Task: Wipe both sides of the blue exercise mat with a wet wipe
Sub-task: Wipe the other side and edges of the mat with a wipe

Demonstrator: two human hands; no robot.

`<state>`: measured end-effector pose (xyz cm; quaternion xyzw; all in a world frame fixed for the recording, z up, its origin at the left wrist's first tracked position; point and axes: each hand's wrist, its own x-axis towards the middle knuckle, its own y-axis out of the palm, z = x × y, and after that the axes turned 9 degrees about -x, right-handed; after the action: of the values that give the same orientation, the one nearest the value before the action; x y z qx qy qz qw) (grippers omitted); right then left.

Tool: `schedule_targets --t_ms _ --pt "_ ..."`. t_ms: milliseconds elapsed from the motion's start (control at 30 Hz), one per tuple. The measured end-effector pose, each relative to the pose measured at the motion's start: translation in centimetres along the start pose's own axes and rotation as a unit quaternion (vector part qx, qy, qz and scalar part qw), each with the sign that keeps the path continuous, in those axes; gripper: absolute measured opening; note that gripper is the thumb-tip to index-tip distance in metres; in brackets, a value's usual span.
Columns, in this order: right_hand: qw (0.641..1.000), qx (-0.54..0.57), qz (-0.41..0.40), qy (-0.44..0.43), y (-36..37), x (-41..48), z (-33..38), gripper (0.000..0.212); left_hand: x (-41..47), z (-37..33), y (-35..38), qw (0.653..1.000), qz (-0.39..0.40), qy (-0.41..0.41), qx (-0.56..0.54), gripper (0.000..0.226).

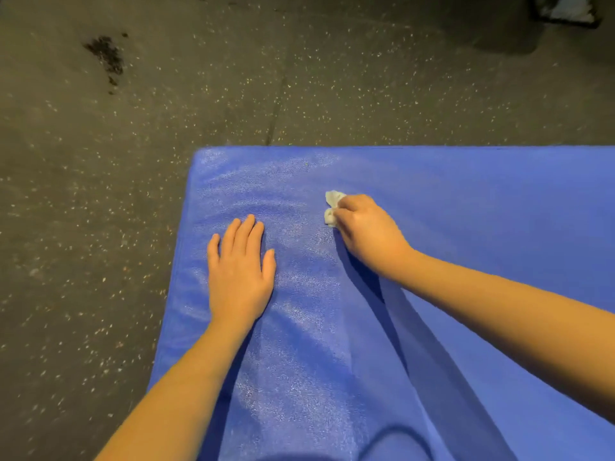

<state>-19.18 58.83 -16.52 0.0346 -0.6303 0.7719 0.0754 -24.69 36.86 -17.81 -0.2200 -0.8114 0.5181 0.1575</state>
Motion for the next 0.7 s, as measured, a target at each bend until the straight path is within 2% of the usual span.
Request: schedule_targets --t_ms 33,100,133,167,267,300,333,367,433,500,533,600,700 --pt "0.998 0.017 0.023 -0.056 0.2 -1.3 0.7 0.011 0.0 0.0 0.0 1.000 -0.003 0.001 -0.001 0.053" --pt "0.980 0.013 0.059 -0.187 -0.4 -3.0 0.8 0.038 0.1 -0.1 0.1 1.000 -0.008 0.003 -0.003 0.053" --pt "0.976 0.011 0.063 -0.209 -0.9 -2.7 0.4 0.040 0.1 -0.2 0.2 1.000 -0.009 0.004 -0.006 0.052" --pt "0.977 0.017 0.057 -0.206 -1.1 -2.0 -0.2 0.034 0.1 -0.2 0.3 1.000 -0.010 0.004 -0.009 0.053" --pt "0.995 0.092 0.032 -0.037 -1.1 1.2 -2.1 0.016 0.0 0.1 0.3 1.000 -0.012 0.000 -0.009 0.053" --pt "0.997 0.073 0.023 0.006 -0.6 1.9 -1.8 0.015 0.0 0.1 0.3 1.000 -0.013 0.001 -0.009 0.053" --pt "0.998 0.050 0.020 0.030 0.1 2.2 -1.0 0.023 0.0 0.1 0.3 1.000 -0.014 0.002 -0.009 0.053" --pt "0.999 0.033 0.037 0.017 0.7 2.1 0.0 0.037 0.0 0.1 0.3 1.000 -0.015 0.003 -0.009 0.053" --pt "0.992 0.014 0.086 -0.089 1.2 1.5 1.4 0.055 0.0 0.1 0.4 1.000 -0.023 0.007 -0.004 0.052" --pt "0.978 -0.032 0.115 -0.171 1.3 1.7 0.8 0.059 0.1 0.1 0.4 1.000 -0.029 0.010 0.000 0.051" --pt "0.974 -0.069 0.124 -0.175 1.1 2.4 0.1 0.060 0.1 0.2 0.5 0.999 -0.031 0.010 0.001 0.051" --pt "0.980 -0.112 0.132 -0.096 1.0 4.6 -1.5 0.064 0.1 0.3 0.5 0.999 -0.031 0.009 0.000 0.051" --pt "0.984 -0.120 0.120 0.054 1.4 7.8 -1.9 0.057 0.1 0.3 0.5 0.999 -0.030 0.010 0.000 0.051"
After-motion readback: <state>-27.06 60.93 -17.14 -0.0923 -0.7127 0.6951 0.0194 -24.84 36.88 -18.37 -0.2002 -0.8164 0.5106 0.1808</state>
